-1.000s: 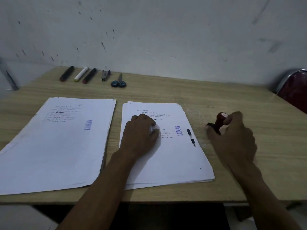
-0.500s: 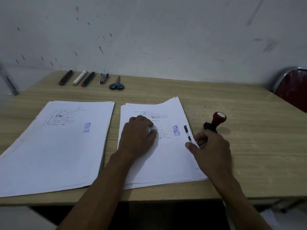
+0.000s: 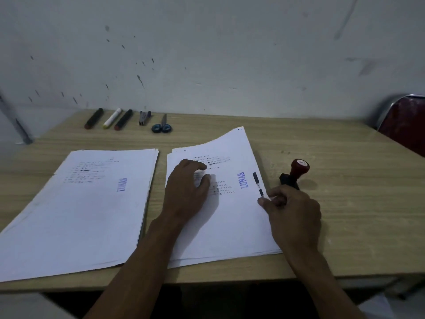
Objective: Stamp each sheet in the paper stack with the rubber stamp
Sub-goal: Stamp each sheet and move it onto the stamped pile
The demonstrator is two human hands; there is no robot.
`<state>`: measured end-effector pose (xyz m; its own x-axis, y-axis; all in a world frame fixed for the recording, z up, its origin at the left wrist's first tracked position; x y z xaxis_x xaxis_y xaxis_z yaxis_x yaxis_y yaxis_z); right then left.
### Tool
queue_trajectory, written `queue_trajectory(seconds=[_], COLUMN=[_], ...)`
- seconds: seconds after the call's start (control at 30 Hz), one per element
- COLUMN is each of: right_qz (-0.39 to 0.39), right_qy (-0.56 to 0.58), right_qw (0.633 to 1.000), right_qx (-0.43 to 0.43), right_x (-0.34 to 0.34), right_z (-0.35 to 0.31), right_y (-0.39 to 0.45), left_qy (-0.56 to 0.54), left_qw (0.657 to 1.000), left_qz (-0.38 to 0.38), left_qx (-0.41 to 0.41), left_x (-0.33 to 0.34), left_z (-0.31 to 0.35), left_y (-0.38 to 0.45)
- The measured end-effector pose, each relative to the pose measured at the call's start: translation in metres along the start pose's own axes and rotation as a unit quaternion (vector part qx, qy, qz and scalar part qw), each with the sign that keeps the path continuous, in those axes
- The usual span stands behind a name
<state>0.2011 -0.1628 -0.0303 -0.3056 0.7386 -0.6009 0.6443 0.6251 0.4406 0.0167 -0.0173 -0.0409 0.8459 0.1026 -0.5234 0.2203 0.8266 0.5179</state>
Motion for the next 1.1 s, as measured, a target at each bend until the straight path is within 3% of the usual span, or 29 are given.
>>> queue_trajectory(seconds=[0.2,0.33,0.4,0.5,0.57,0.7,0.9,1.1], right_qz=[0.039,0.016,0.003,-0.003,-0.007,-0.036,-0.056,-0.186], right_qy=[0.06,0.19,0.261,0.319,0.344,0.385,0.337,0.361], right_qw=[0.997,0.982,0.965,0.948,0.939,0.92,0.939,0.911], right_qx=[-0.013,0.012,0.017,0.017,0.027,0.068,0.049,0.065], right_x=[-0.009,-0.013,-0.016,-0.018,-0.02,-0.018,-0.009,0.024], right_z=[0.001,-0.004,-0.009,-0.016,-0.022,-0.028,-0.049,-0.093], right_y=[0.0,0.004,0.005,0.005,0.005,0.005,0.001,-0.02], left_qy=[-0.039,-0.045,-0.083,-0.256,-0.339,-0.403,-0.362,-0.23], left_qw=[0.998,0.986,0.965,0.9,0.87,0.85,0.888,0.939], left_qz=[0.048,0.067,0.043,-0.003,-0.033,-0.057,-0.001,0.076], left_qx=[-0.018,-0.147,-0.245,-0.352,-0.356,-0.334,-0.283,-0.244], left_x=[-0.019,-0.034,-0.038,-0.041,-0.044,-0.057,-0.1,-0.159], left_z=[0.008,-0.006,-0.019,-0.032,-0.032,-0.02,-0.013,-0.035], left_y=[0.004,0.005,0.003,0.001,0.002,0.002,0.012,0.007])
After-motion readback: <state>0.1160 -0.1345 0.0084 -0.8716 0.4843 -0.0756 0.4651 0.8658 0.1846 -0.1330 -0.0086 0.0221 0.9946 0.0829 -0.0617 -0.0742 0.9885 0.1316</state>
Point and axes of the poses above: each hand's wrist, its own y-axis towards the middle knuckle, its own x-axis out of the palm, z = x × y, the point moved 6 cm from there along y, towards the middle knuckle, and after that the axes turned 1 degree about -x, right-handed, at the moved point
